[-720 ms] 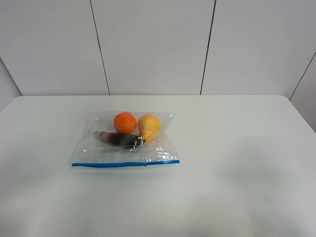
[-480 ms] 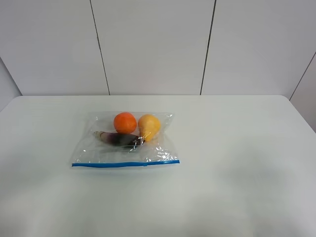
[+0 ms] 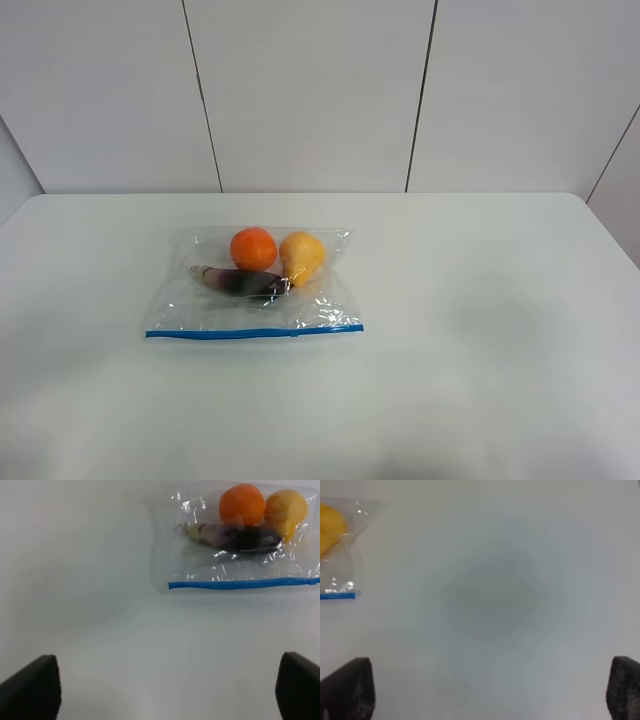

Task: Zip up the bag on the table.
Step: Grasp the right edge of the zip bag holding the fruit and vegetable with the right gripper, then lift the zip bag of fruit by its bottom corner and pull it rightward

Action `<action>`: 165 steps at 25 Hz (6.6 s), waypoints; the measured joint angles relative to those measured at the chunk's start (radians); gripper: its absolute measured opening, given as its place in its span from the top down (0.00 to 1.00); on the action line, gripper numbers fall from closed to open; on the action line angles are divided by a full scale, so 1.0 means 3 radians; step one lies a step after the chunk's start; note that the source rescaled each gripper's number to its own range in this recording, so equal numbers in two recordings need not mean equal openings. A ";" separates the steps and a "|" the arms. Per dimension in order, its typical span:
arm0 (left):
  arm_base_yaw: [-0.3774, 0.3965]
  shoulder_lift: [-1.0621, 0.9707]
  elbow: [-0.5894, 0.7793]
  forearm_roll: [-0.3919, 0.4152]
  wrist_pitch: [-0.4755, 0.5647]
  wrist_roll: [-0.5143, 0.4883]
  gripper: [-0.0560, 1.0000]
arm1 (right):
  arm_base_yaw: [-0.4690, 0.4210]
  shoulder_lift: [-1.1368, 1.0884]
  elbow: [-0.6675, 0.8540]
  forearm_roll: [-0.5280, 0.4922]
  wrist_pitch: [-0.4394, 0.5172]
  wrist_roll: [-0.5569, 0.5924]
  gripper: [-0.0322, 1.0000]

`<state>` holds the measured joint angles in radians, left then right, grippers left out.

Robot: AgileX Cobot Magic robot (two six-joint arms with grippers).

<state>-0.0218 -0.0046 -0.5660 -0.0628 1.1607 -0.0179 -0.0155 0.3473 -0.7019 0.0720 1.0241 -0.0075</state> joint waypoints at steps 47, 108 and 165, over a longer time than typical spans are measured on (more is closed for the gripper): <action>0.0000 0.0000 0.0000 0.0000 0.0003 0.0000 0.01 | 0.0688 0.5935 -0.1657 0.3234 -0.0525 -0.3007 0.03; 0.0000 0.0000 0.0000 0.0000 0.0000 0.0000 0.01 | 0.1010 0.6239 -0.1679 0.3727 -0.0370 -0.3505 0.32; 0.0000 0.0000 0.0000 0.0000 0.0003 0.0000 0.01 | 0.0893 0.6111 -0.1679 0.4101 0.0019 -0.3803 0.97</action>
<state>-0.0218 -0.0046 -0.5660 -0.0628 1.1616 -0.0179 0.2525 2.1806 -1.2055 1.3022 1.0297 -1.1483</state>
